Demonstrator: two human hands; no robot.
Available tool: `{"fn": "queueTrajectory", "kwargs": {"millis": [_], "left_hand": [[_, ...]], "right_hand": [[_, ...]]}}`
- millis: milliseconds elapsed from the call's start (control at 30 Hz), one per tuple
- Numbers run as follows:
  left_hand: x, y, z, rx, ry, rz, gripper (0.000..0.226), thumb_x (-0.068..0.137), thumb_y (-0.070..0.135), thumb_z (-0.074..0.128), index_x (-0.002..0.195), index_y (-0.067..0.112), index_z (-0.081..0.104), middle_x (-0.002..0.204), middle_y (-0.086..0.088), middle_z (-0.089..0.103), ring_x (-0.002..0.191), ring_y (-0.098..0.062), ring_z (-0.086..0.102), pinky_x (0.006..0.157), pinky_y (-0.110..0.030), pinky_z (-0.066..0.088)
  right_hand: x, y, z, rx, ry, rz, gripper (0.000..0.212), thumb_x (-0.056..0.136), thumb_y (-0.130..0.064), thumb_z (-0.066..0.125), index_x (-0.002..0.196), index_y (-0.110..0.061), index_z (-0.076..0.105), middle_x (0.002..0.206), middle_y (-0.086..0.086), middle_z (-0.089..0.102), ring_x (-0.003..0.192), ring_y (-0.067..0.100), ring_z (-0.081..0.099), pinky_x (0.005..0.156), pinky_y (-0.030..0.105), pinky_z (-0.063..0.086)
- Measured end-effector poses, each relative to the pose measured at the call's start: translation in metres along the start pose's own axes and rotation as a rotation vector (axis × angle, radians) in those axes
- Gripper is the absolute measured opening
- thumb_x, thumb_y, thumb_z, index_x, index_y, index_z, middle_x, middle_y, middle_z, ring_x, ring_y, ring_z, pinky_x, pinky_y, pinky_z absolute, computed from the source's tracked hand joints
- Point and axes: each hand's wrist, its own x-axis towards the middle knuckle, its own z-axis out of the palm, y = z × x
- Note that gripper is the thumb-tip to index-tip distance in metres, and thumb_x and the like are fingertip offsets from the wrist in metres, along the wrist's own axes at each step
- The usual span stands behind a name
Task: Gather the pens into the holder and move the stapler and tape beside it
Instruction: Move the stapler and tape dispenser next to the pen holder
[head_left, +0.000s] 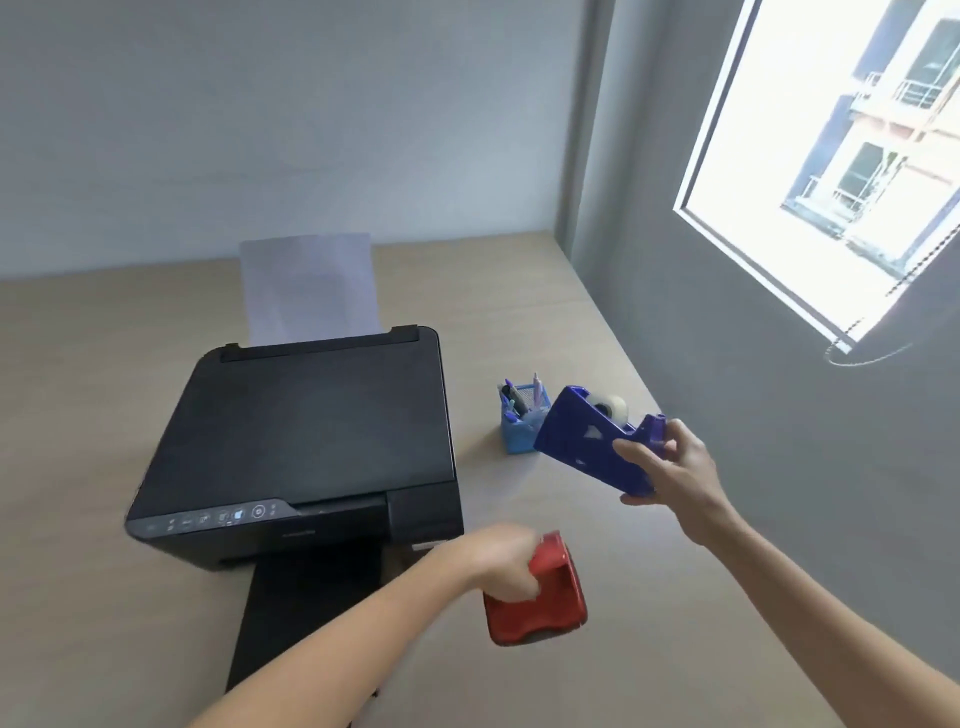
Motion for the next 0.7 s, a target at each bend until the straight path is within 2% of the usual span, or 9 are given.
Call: {"fn": "queueTrajectory", "kwargs": {"millis": [67, 167, 267, 367, 433, 600, 700], "left_hand": [[0.029, 0.008, 0.004, 0.067, 0.015, -0.081, 0.025, 0.082, 0.008, 0.05, 0.105, 0.002, 0.059, 0.111, -0.018, 0.064, 0.101, -0.036, 0.06, 0.087, -0.041, 0.047], [0.067, 0.007, 0.005, 0.109, 0.03, -0.215, 0.031, 0.086, 0.003, 0.044, 0.115, 0.003, 0.055, 0.122, -0.017, 0.058, 0.117, -0.037, 0.052, 0.108, -0.049, 0.032], [0.098, -0.004, 0.003, 0.127, 0.069, -0.311, 0.033, 0.087, 0.005, 0.045, 0.12, 0.007, 0.053, 0.126, -0.013, 0.057, 0.122, -0.033, 0.05, 0.108, -0.047, 0.029], [0.12, -0.014, 0.004, 0.138, 0.093, -0.372, 0.035, 0.086, 0.005, 0.048, 0.121, 0.009, 0.054, 0.127, -0.011, 0.058, 0.123, -0.031, 0.051, 0.108, -0.045, 0.028], [0.13, -0.019, 0.007, 0.141, 0.095, -0.399, 0.038, 0.085, 0.003, 0.048, 0.123, 0.008, 0.054, 0.128, -0.012, 0.057, 0.124, -0.032, 0.05, 0.108, -0.046, 0.029], [0.144, -0.027, 0.014, 0.142, 0.15, -0.43, 0.044, 0.084, 0.003, 0.052, 0.127, 0.009, 0.053, 0.133, -0.014, 0.054, 0.127, -0.033, 0.049, 0.105, -0.044, 0.036], [0.145, -0.029, 0.015, 0.155, 0.185, -0.414, 0.043, 0.085, 0.004, 0.052, 0.128, 0.01, 0.053, 0.132, -0.015, 0.053, 0.127, -0.034, 0.048, 0.105, -0.044, 0.037]], "right_hand": [[0.003, 0.024, -0.003, -0.044, 0.066, 0.051, 0.03, 0.073, -0.021, 0.08, 0.092, -0.016, 0.057, 0.1, 0.016, 0.066, 0.084, 0.033, 0.07, 0.055, 0.047, 0.061], [0.009, 0.055, 0.005, -0.134, 0.133, 0.079, 0.033, 0.072, -0.024, 0.079, 0.094, -0.016, 0.056, 0.095, 0.009, 0.064, 0.083, 0.028, 0.068, 0.05, 0.039, 0.061], [0.016, 0.08, 0.017, -0.214, 0.174, 0.058, 0.034, 0.071, -0.028, 0.078, 0.091, -0.016, 0.054, 0.084, -0.001, 0.063, 0.078, 0.023, 0.064, 0.056, 0.039, 0.06], [0.022, 0.099, 0.03, -0.247, 0.21, 0.019, 0.035, 0.072, -0.029, 0.078, 0.089, -0.015, 0.05, 0.082, 0.002, 0.063, 0.075, 0.022, 0.06, 0.055, 0.02, 0.044], [0.023, 0.11, 0.039, -0.239, 0.227, -0.013, 0.036, 0.072, -0.028, 0.078, 0.088, -0.016, 0.048, 0.084, 0.004, 0.062, 0.075, 0.022, 0.059, 0.057, 0.016, 0.04], [0.016, 0.136, 0.063, -0.277, 0.276, -0.062, 0.041, 0.069, -0.02, 0.08, 0.082, -0.011, 0.042, 0.079, 0.006, 0.054, 0.07, 0.025, 0.052, 0.058, 0.02, 0.032], [0.009, 0.148, 0.07, -0.331, 0.254, -0.032, 0.043, 0.066, -0.018, 0.08, 0.08, -0.009, 0.041, 0.075, 0.008, 0.053, 0.068, 0.028, 0.051, 0.059, 0.027, 0.035]]}}
